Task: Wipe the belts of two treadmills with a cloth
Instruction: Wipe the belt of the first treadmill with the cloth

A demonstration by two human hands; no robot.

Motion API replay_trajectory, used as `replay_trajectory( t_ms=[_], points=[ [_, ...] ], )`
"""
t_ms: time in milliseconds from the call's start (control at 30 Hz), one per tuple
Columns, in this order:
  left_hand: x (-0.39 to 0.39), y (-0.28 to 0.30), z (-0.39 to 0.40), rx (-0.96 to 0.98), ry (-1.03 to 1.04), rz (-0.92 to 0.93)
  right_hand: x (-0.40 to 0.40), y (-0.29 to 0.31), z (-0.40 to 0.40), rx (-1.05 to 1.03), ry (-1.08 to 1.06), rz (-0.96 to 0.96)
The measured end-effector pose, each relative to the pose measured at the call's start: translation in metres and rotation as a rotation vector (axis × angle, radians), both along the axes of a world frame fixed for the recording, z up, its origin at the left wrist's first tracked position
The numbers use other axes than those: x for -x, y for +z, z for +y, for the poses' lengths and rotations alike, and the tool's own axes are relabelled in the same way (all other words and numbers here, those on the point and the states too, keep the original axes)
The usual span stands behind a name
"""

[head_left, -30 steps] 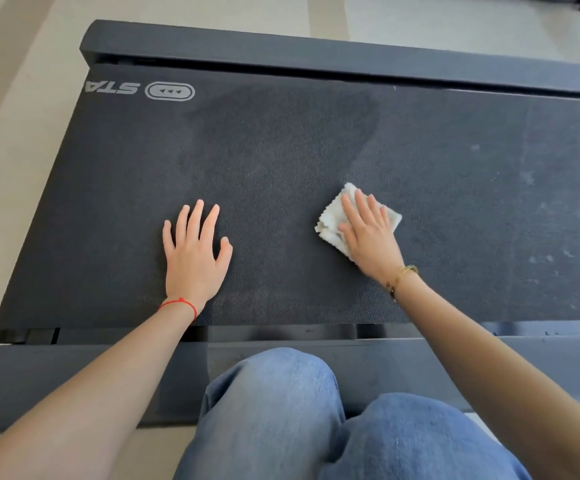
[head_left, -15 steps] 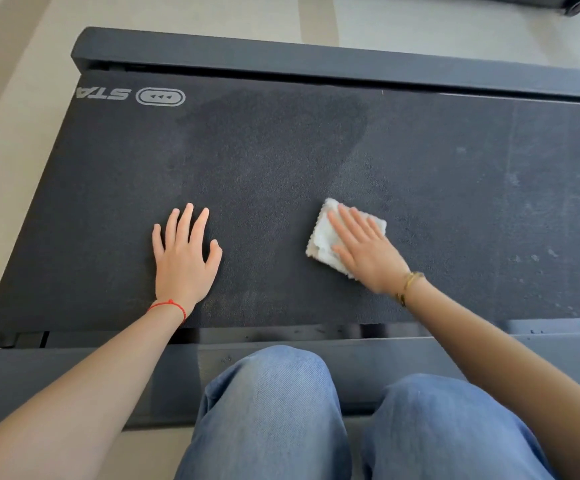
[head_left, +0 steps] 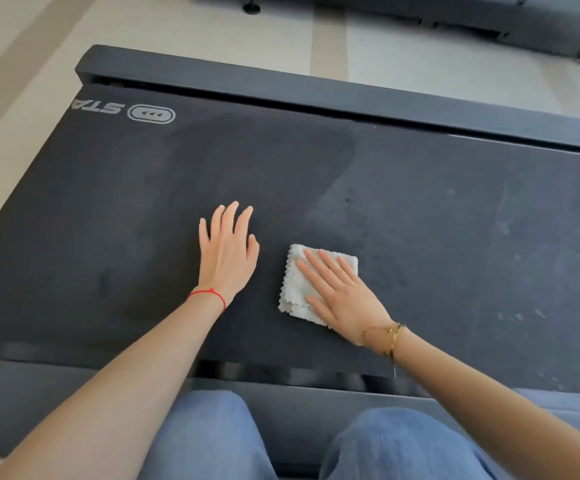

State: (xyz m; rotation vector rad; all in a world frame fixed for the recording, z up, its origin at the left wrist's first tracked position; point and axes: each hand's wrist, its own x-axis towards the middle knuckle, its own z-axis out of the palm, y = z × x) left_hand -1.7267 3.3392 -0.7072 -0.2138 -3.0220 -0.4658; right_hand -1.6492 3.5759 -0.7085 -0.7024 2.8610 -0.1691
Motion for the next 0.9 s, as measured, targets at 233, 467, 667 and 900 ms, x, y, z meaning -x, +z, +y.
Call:
replay_trajectory(
  t_ms=[233,467,667,900],
  points=[
    [-0.005,-0.025,0.045,0.012,0.180,-0.033,0.138,0.000,0.052,0.053,-0.474,-0.034],
    [-0.006,-0.032,0.044,0.050,0.202,0.028,0.091,-0.006,0.016,0.095,-0.101,0.049],
    [-0.007,-0.030,0.042,0.092,0.199,-0.003,0.122,-0.005,0.075,0.030,0.011,0.067],
    [-0.004,-0.027,0.043,0.057,0.224,-0.013,0.217,-0.002,0.062,0.060,-0.453,-0.009]
  ],
)
